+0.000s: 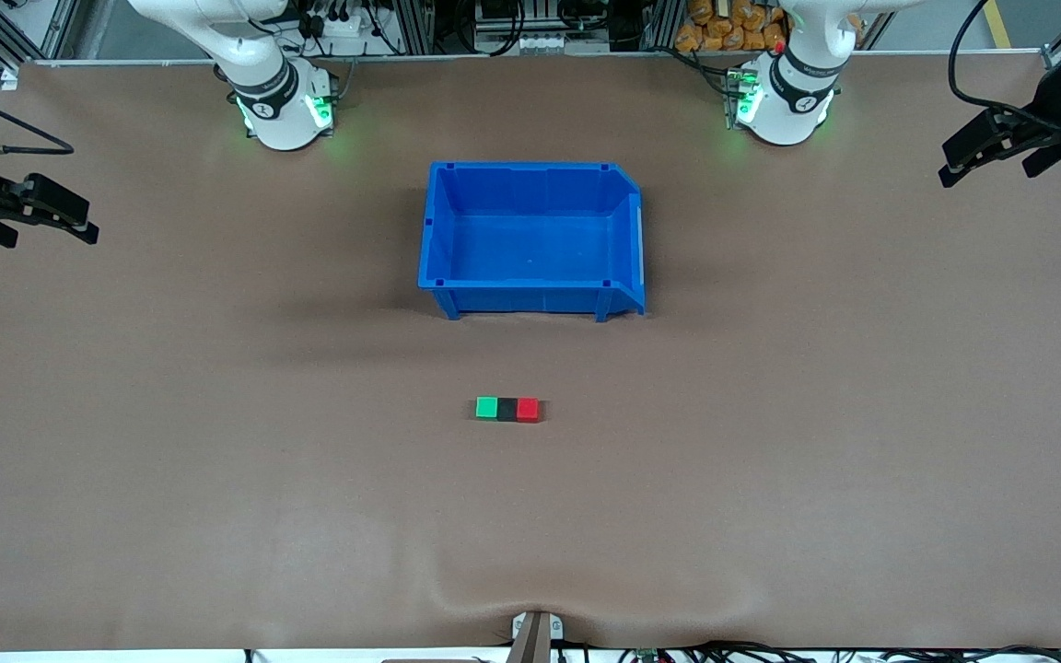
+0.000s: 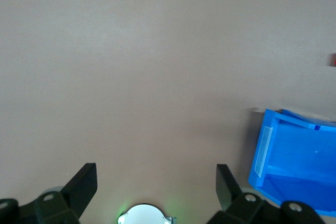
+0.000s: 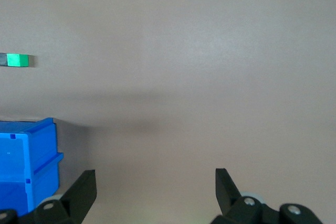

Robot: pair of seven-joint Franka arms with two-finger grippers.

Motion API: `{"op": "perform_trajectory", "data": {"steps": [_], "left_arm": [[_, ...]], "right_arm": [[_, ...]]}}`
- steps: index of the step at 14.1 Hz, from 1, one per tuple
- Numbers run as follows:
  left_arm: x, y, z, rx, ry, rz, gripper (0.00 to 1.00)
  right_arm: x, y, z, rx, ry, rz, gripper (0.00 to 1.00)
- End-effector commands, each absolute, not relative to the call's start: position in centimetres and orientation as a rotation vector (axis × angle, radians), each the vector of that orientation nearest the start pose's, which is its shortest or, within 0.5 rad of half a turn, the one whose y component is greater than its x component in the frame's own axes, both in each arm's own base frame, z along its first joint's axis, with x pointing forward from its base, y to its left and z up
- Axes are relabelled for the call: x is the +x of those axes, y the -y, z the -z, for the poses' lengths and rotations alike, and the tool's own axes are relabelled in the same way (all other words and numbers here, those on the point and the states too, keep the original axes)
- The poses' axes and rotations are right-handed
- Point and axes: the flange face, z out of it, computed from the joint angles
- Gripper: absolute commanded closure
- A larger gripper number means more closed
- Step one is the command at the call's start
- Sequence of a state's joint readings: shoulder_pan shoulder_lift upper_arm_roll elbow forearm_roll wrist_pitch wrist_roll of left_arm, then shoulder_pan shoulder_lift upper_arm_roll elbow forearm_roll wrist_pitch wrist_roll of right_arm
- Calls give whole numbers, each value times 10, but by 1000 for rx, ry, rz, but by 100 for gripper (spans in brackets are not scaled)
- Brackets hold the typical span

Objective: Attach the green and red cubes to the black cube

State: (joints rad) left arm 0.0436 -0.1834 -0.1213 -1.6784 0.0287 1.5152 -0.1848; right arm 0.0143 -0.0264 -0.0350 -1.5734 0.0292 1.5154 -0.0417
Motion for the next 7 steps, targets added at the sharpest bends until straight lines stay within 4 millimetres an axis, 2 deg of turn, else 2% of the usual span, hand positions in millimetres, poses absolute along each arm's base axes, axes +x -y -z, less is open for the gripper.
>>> {"op": "perform_trajectory", "data": {"steps": [1,7], "left_arm": [[489,41,-669,-3094,139,25,0],[487,42,-663,-3107,138,-25,0]], "right_arm": [[539,12,-637,-3106,0,-37,0],[539,12,-637,-3106,0,-34,0]]}}
